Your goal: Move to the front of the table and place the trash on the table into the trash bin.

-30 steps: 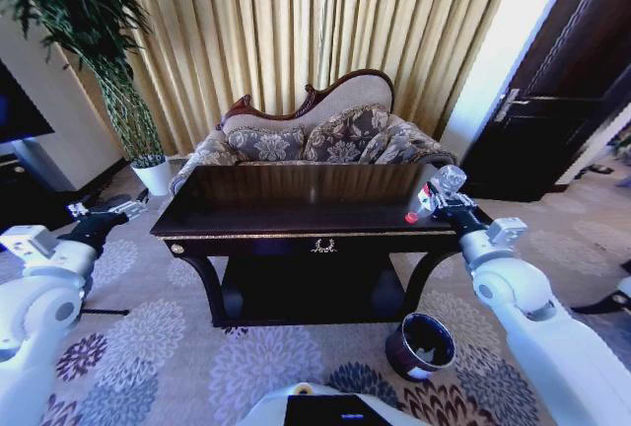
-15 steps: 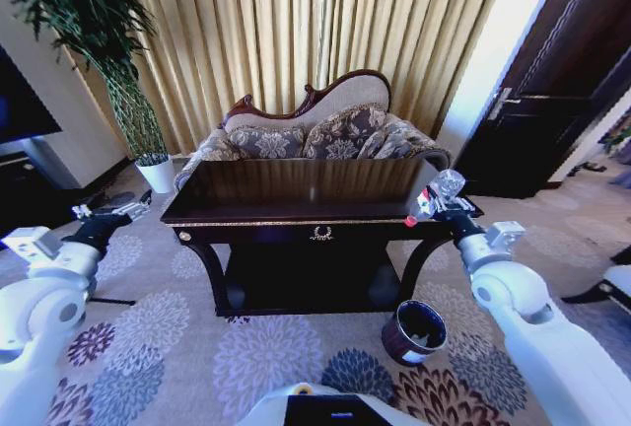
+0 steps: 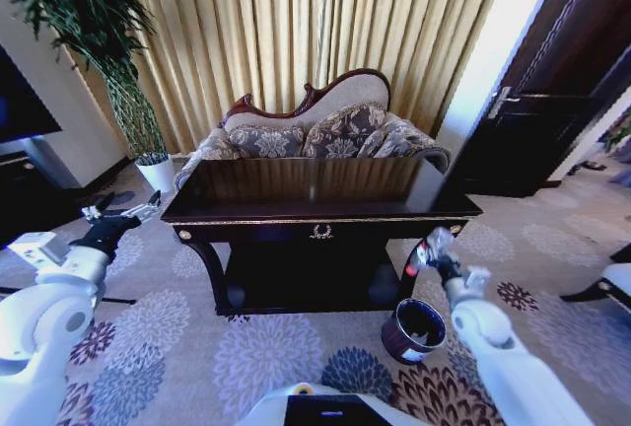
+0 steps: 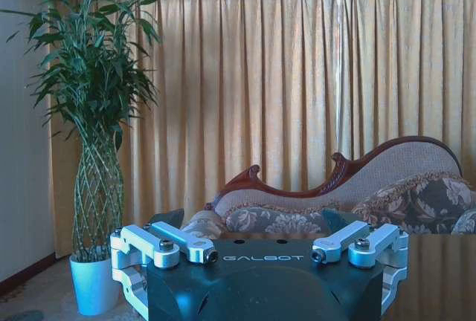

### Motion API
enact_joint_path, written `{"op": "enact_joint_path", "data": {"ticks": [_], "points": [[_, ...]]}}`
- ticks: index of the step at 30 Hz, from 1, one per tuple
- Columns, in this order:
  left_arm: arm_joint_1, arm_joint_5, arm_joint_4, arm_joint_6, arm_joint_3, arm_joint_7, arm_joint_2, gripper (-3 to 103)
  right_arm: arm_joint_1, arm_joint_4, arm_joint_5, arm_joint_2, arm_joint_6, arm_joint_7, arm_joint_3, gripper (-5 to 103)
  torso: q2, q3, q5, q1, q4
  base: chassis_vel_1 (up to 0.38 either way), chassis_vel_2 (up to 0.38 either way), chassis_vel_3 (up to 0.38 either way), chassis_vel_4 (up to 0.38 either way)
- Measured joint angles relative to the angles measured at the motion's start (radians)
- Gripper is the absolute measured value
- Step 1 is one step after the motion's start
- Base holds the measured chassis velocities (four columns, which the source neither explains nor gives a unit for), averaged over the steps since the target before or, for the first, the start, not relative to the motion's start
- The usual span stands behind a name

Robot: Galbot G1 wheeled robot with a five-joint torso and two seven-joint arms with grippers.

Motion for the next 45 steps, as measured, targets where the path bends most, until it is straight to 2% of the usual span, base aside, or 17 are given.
{"op": "enact_joint_path", "data": {"ticks": [5,7,8,9,12,19,20,22,23,25,29,32,35,37,41,45], "points": [[0.026,0.002,-0.016,0.006,0.006,0.001,-0.028,100,0.11,-0.289,-0.015,0.025,0.088,0.001,-0.072,25,0.0,0.0,0.0002,0.0,-0.0002,0.0,0.0,0.0,0.0],[0.03,0.002,-0.017,0.009,0.008,0.001,-0.03,100,0.128,-0.331,-0.019,0.026,0.101,0.001,-0.083,25,0.0,0.0,0.0,0.0,0.0,0.0,0.0,0.0,0.0],[0.039,0.0,-0.02,0.013,0.01,0.002,-0.032,100,0.17,-0.426,-0.034,0.029,0.126,0.001,-0.106,25,0.0,0.0,0.0001,0.0,0.0002,0.0,0.0,0.0,0.0],[0.039,0.0,-0.02,0.013,0.01,0.002,-0.032,100,0.17,-0.426,-0.034,0.029,0.126,0.001,-0.106,25,0.0,0.0,0.0001,0.0,0.0002,0.0,0.0,0.0,0.0],[0.044,-0.013,-0.021,0.019,0.022,0.003,-0.029,100,0.25,-0.584,-0.085,0.033,0.177,0.0,-0.13,25,0.0,0.0,0.0,0.0,-0.0003,0.0,0.0,0.0,0.0],[0.029,-0.016,-0.015,0.022,0.056,0.0,-0.027,100,0.311,-0.651,-0.114,0.05,0.192,-0.001,-0.134,25,0.0,0.0,-0.0001,0.0,0.0002,0.0,0.0,0.0,0.0],[0.025,-0.014,-0.016,0.022,0.063,-0.002,-0.026,100,0.311,-0.647,-0.118,0.055,0.191,0.002,-0.132,21,0.0,0.0,0.0,0.0,-0.0001,0.0,0.0,0.0,0.0],[0.02,-0.013,-0.016,0.022,0.068,-0.003,-0.025,100,0.31,-0.644,-0.125,0.058,0.191,0.005,-0.131,25,0.0,0.0,-0.0002,0.0,-0.0002,0.0,0.0,0.0,0.0],[0.018,-0.012,-0.016,0.023,0.071,-0.004,-0.024,100,0.31,-0.644,-0.135,0.06,0.19,0.016,-0.13,30,0.0,0.0,-0.0001,0.0,-0.0001,0.0,0.0,0.0,0.0],[0.016,-0.011,-0.016,0.023,0.073,-0.005,-0.024,100,0.31,-0.645,-0.142,0.062,0.189,0.028,-0.129,30,0.0,0.0,0.0001,0.0,-0.0002,0.0,0.0,0.0,0.0],[0.013,-0.006,-0.015,0.023,0.073,-0.005,-0.025,100,0.304,-0.644,-0.147,0.059,0.183,0.049,-0.123,51,0.0,0.0,0.0001,0.0,-0.0001,0.0,0.0,0.0,0.0],[0.011,-0.006,-0.015,0.022,0.073,-0.005,-0.025,100,0.303,-0.641,-0.147,0.055,0.183,0.052,-0.121,57,0.0,0.0,0.0,0.0,-0.0002,0.0,0.0,0.0,0.0],[0.004,-0.006,-0.015,0.022,0.077,-0.005,-0.025,100,0.303,-0.632,-0.146,0.048,0.182,0.059,-0.118,73,0.0,0.0,0.0,0.0,-0.0001,0.0,0.0,0.0,0.0],[0.003,-0.006,-0.015,0.022,0.078,-0.005,-0.025,100,0.302,-0.632,-0.145,0.047,0.182,0.059,-0.118,73,0.0,0.0,0.0,0.0,-0.0001,0.0,0.0,0.0,0.0],[-0.001,-0.005,-0.016,0.021,0.08,-0.005,-0.023,100,0.299,-0.621,-0.145,0.046,0.18,0.06,-0.117,94,0.0,0.0,0.0,0.0,-0.0001,0.0,0.0,0.0,0.0],[-0.001,-0.006,-0.016,0.02,0.08,-0.005,-0.021,100,0.291,-0.615,-0.144,0.046,0.178,0.06,-0.117,100,0.0,0.0,0.0,0.0,-0.0001,0.0,0.0,0.0,0.0]]}}
